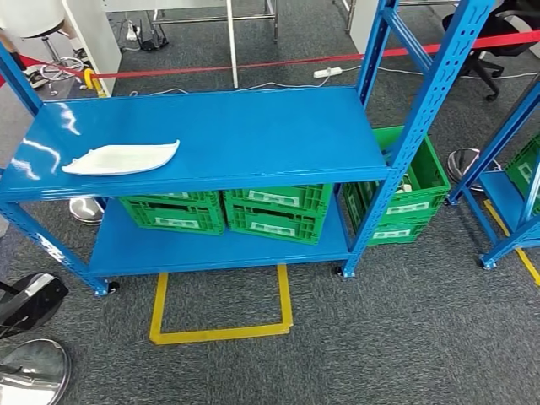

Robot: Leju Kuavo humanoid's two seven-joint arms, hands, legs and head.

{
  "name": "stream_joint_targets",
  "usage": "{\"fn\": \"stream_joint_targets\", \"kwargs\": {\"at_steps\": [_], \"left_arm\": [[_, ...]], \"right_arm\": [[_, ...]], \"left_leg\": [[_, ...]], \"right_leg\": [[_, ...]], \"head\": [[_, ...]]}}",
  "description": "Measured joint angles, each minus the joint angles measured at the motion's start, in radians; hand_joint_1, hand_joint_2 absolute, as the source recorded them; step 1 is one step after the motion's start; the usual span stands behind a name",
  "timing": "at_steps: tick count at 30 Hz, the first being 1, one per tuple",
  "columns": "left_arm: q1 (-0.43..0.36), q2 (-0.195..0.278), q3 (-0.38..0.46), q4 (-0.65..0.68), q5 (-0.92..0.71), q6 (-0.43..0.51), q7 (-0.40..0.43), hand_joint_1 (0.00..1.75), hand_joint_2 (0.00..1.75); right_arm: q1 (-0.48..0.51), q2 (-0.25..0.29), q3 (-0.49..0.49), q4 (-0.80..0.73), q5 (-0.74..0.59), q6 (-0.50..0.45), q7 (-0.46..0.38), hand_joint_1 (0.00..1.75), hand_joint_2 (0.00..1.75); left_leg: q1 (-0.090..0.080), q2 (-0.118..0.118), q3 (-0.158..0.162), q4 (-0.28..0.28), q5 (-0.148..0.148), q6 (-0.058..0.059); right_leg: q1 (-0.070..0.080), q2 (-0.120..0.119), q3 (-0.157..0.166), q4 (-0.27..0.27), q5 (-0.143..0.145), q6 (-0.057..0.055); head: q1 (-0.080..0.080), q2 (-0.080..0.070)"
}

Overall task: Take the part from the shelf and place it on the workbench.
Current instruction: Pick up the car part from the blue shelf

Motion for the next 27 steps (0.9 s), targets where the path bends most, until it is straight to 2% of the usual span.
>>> {"fn": "stream_joint_targets", "kwargs": {"at_steps": [3, 5, 6, 8, 9, 10, 11, 12, 14, 15, 16, 18, 20, 21, 22, 24, 25, 26, 27], "left_arm": [[0.001, -0.002, 0.000, 0.001, 0.000, 0.003, 0.000, 0.00, 0.00], [0.000, -0.002, 0.000, 0.001, 0.000, 0.005, 0.000, 0.00, 0.00], [-0.001, -0.002, 0.000, 0.000, 0.000, 0.006, 0.000, 0.00, 0.00], [-0.001, -0.002, 0.000, 0.000, 0.000, 0.008, 0.000, 0.00, 0.00], [-0.001, -0.002, 0.000, 0.000, 0.000, 0.009, 0.000, 0.00, 0.00], [-0.001, -0.002, 0.000, 0.000, 0.000, 0.010, 0.000, 0.00, 0.00], [-0.001, -0.002, 0.000, 0.000, 0.000, 0.011, 0.000, 0.00, 0.00], [-0.001, -0.002, -0.001, 0.000, 0.000, 0.012, 0.000, 0.00, 0.00], [-0.001, -0.002, 0.000, 0.000, 0.000, 0.013, 0.000, 0.00, 0.00], [-0.001, -0.002, 0.000, 0.000, 0.000, 0.013, 0.000, 0.00, 0.00], [-0.002, -0.001, 0.000, 0.000, 0.000, 0.014, 0.000, 0.00, 0.00], [-0.002, -0.001, 0.000, 0.000, 0.000, 0.015, 0.000, 0.00, 0.00], [-0.002, -0.001, 0.001, 0.000, 0.000, 0.016, 0.000, 0.00, 0.00], [-0.003, -0.001, 0.001, 0.000, 0.000, 0.016, 0.000, 0.00, 0.00], [-0.003, -0.001, 0.001, 0.000, 0.000, 0.016, 0.000, 0.00, 0.00], [-0.004, -0.001, 0.001, 0.000, 0.000, 0.016, 0.000, 0.00, 0.00], [-0.003, -0.001, 0.001, 0.001, 0.000, 0.016, 0.000, 0.00, 0.00], [-0.002, -0.001, 0.000, 0.001, 0.000, 0.016, 0.000, 0.00, 0.00], [-0.002, -0.001, 0.000, 0.001, 0.000, 0.016, 0.000, 0.00, 0.00]], "right_arm": [[-0.001, 0.000, 0.000, 0.000, 0.001, 0.002, 0.000, 0.00, 0.00], [-0.001, -0.001, 0.000, 0.001, 0.002, 0.002, 0.000, 0.00, 0.00], [-0.002, -0.001, 0.000, 0.001, 0.002, 0.003, 0.001, 0.00, 0.00], [-0.002, 0.000, 0.000, 0.001, 0.003, 0.004, 0.000, 0.00, 0.00], [-0.002, 0.001, 0.000, 0.001, 0.003, 0.004, 0.000, 0.00, 0.00], [-0.001, 0.002, 0.000, 0.001, 0.003, 0.004, 0.000, 0.00, 0.00], [0.000, 0.002, 0.000, 0.001, 0.003, 0.005, 0.000, 0.00, 0.00], [0.000, 0.003, 0.000, 0.001, 0.003, 0.005, 0.000, 0.00, 0.00], [0.000, 0.003, 0.000, 0.001, 0.003, 0.005, 0.000, 0.00, 0.00], [-0.001, 0.003, 0.000, 0.000, 0.003, 0.005, 0.000, 0.00, 0.00], [-0.002, 0.003, 0.000, 0.000, 0.003, 0.005, 0.000, 0.00, 0.00], [-0.002, 0.004, 0.000, 0.000, 0.003, 0.005, 0.000, 0.00, 0.00], [-0.001, 0.004, 0.000, 0.000, 0.003, 0.005, 0.000, 0.00, 0.00], [-0.001, 0.004, 0.000, 0.000, 0.003, 0.005, 0.000, 0.00, 0.00], [-0.001, 0.004, 0.000, 0.000, 0.003, 0.005, 0.000, 0.00, 0.00], [-0.001, 0.004, 0.000, 0.000, 0.003, 0.005, 0.000, 0.00, 0.00], [-0.001, 0.004, 0.000, 0.000, 0.003, 0.006, 0.000, 0.00, 0.00], [-0.001, 0.004, 0.000, 0.000, 0.003, 0.006, 0.000, 0.00, 0.00], [0.000, 0.004, 0.000, 0.000, 0.003, 0.006, 0.000, 0.00, 0.00]], "left_leg": [[0.002, -0.005, 0.006, -0.014, -0.014, 0.033], [0.004, -0.005, 0.009, -0.014, -0.018, 0.045], [0.006, -0.005, 0.011, -0.014, -0.020, 0.049], [0.007, -0.005, 0.013, -0.014, -0.024, 0.055], [0.007, -0.005, 0.015, -0.014, -0.026, 0.057], [0.007, -0.005, 0.017, -0.014, -0.029, 0.059], [0.007, -0.006, 0.021, -0.014, -0.033, 0.059], [0.008, -0.007, 0.028, -0.014, -0.037, 0.058], [0.008, -0.009, 0.043, -0.015, -0.046, 0.053], [0.008, -0.010, 0.048, -0.015, -0.050, 0.049], [0.007, -0.011, 0.051, -0.016, -0.052, 0.044], [0.007, -0.012, 0.053, -0.022, -0.051, 0.034], [0.008, -0.010, 0.053, -0.021, -0.057, 0.024], [0.007, -0.009, 0.043, 0.001, -0.072, 0.021], [0.005, -0.007, 0.022, 0.042, -0.096, 0.020], [0.000, -0.005, -0.046, 0.169, -0.151, 0.023], [-0.003, -0.005, -0.075, 0.220, -0.163, 0.026], [-0.006, -0.005, -0.091, 0.241, -0.157, 0.030], [-0.009, -0.005, -0.087, 0.224, -0.132, 0.035]], "right_leg": [[0.004, 0.001, -0.003, 0.011, -0.016, 0.005], [0.000, 0.001, -0.015, 0.044, -0.039, 0.015], [-0.003, 0.001, -0.036, 0.087, -0.062, 0.023], [-0.011, 0.000, -0.113, 0.221, -0.116, 0.036], [-0.014, 0.000, -0.151, 0.278, -0.131, 0.039], [-0.017, 0.000, -0.179, 0.314, -0.134, 0.041], [-0.019, 0.000, -0.188, 0.311, -0.115, 0.041], [-0.019, 0.000, -0.180, 0.274, -0.079, 0.039], [-0.019, 0.001, -0.127, 0.138, 0.007, 0.037], [-0.018, 0.003, -0.101, 0.082, 0.033, 0.037], [-0.017, 0.004, -0.084, 0.047, 0.045, 0.037], [-0.014, 0.006, -0.077, 0.035, 0.044, 0.033], [-0.014, 0.006, -0.073, 0.027, 0.048, 0.022], [-0.015, 0.006, -0.070, 0.023, 0.050, 0.015], [-0.015, 0.006, -0.067, 0.019, 0.050, 0.009], [-0.010, 0.005, -0.065, 0.018, 0.048, -0.001], [-0.006, 0.005, -0.064, 0.018, 0.046, -0.004], [-0.002, 0.005, -0.061, 0.018, 0.044, -0.007], [0.001, 0.005, -0.058, 0.018, 0.042, -0.010]], "head": [[0.000, 0.000], [0.003, 0.000], [0.005, 0.000], [0.009, 0.000], [0.009, 0.000], [0.009, 0.000], [0.009, 0.000], [0.010, 0.000], [0.009, 0.000], [0.009, 0.000], [0.009, 0.000], [0.008, 0.000], [0.007, 0.000], [0.006, 0.000], [0.005, 0.000], [0.004, 0.000], [0.004, 0.000], [0.004, 0.000], [0.004, 0.000]]}}
